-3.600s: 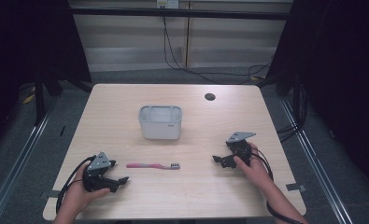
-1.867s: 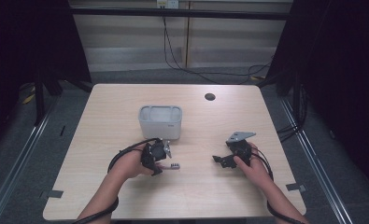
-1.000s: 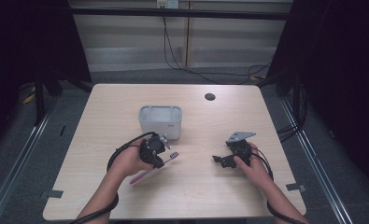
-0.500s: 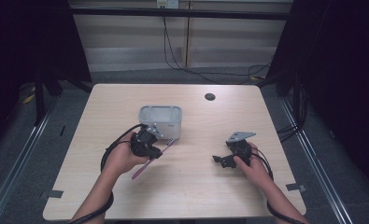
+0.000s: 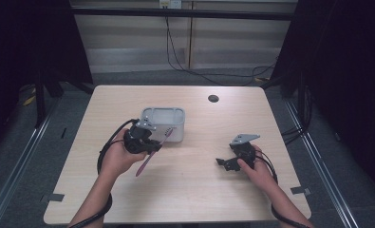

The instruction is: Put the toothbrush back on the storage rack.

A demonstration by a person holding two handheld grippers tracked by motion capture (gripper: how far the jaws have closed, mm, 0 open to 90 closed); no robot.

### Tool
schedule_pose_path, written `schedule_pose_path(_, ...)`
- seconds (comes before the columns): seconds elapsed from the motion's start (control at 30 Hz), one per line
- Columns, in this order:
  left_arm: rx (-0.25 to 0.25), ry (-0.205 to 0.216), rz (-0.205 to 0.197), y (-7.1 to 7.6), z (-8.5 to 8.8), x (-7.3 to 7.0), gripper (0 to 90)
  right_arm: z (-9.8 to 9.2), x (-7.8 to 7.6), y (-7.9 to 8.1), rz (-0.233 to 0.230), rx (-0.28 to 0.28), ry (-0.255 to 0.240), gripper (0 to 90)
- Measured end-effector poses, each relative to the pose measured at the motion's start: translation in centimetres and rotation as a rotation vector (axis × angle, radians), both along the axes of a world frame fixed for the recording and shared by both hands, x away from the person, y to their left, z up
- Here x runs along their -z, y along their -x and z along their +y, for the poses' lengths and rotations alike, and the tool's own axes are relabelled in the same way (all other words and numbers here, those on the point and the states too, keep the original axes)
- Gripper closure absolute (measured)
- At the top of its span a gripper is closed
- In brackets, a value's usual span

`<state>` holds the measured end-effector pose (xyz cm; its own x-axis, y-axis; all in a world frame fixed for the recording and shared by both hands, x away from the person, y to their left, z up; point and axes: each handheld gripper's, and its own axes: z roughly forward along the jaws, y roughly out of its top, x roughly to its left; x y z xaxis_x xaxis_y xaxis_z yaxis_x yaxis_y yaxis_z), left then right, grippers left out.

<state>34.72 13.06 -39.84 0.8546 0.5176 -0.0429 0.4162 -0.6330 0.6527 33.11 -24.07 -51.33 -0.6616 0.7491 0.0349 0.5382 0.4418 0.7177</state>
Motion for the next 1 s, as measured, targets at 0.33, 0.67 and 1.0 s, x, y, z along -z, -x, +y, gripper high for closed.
schedule_pose_path(0.33,-0.048,0.08,-0.029,-0.2,0.8,-1.1,80.3,0.0,0.0,0.0,-0.001,-0.001,0.001,11.1)
schedule_pose_path(0.67,-0.125,0.153,-0.083,-0.4,1.9,-2.4,80.3,0.0,0.0,0.0,-0.001,-0.001,0.001,11.0)
schedule_pose_path(1.0,-0.216,0.229,-0.148,-0.6,3.0,-3.7,80.3,0.0,0.0,0.0,-0.001,-0.001,0.001,11.1)
